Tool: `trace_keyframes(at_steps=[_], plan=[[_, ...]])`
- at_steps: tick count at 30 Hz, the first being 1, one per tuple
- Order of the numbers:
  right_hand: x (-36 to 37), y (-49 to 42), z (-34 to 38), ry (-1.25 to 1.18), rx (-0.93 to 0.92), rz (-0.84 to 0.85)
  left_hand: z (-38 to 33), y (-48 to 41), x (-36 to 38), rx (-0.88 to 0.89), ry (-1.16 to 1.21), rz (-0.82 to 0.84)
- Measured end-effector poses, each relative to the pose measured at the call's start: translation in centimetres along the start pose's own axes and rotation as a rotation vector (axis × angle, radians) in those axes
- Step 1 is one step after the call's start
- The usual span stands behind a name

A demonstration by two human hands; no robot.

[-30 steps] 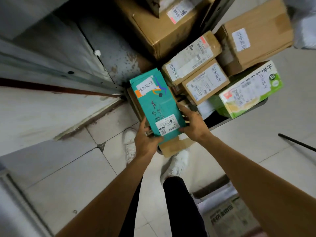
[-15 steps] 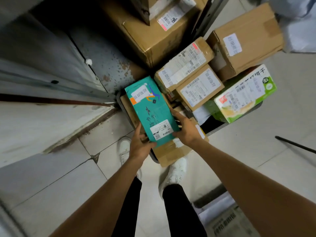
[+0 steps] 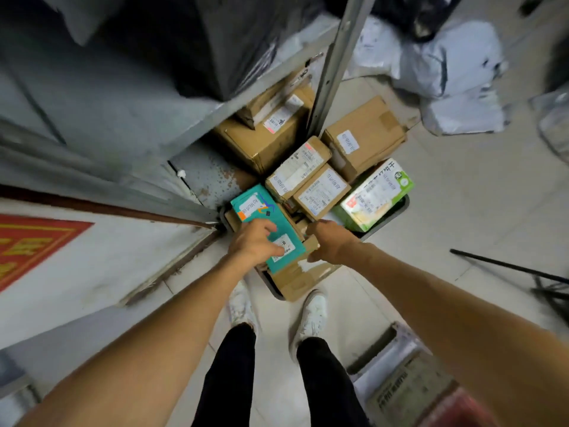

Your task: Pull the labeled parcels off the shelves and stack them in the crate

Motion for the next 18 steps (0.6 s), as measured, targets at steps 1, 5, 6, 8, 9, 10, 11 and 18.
trace_keyframes(at_steps=[1, 5, 6, 8, 9, 10, 11, 18], plan=[[-1.4, 2.0, 0.4, 0.032, -0.004, 0.007, -1.9, 1.2, -1.1, 0.048, -0.058, 0.015], [-7.8, 10.0, 1.8, 0.102, 0.01, -0.035, -9.5, 8.1, -6.7, 0.189, -0.209, -0.001], [-9.5, 12.0, 2.1, 0.112, 0.027, -0.065, -11.3, 10.2, -8.1, 0.223, -0.222, -0.022], [-13.0, 16.0, 3.2, 0.161, 0.042, -0.125, -15.4, 14.7, -11.3, 0.319, -0.284, -0.087], [-14.6, 17.7, 3.8, 0.199, 0.037, -0.16, -17.3, 17.1, -12.9, 0.361, -0.313, -0.125], [-16.2, 19.5, 4.6, 0.248, 0.037, -0.205, -18.9, 19.5, -14.5, 0.395, -0.34, -0.162], [-17.7, 21.3, 5.3, 0.297, 0.047, -0.249, -20.3, 21.7, -16.0, 0.417, -0.37, -0.194], [-24.0, 31.7, 10.6, 0.252, -0.022, -0.377, -23.4, 31.6, -23.1, 0.465, -0.508, -0.365]])
Point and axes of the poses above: each hand's wrist, its own y-axis away from the middle knuckle, its own x-axis out of the palm, z = x × y, the point moved 7 cm from there along -y, towards the middle knuckle, and after that the axes turned 1 degree about z, right-handed, at the moved point
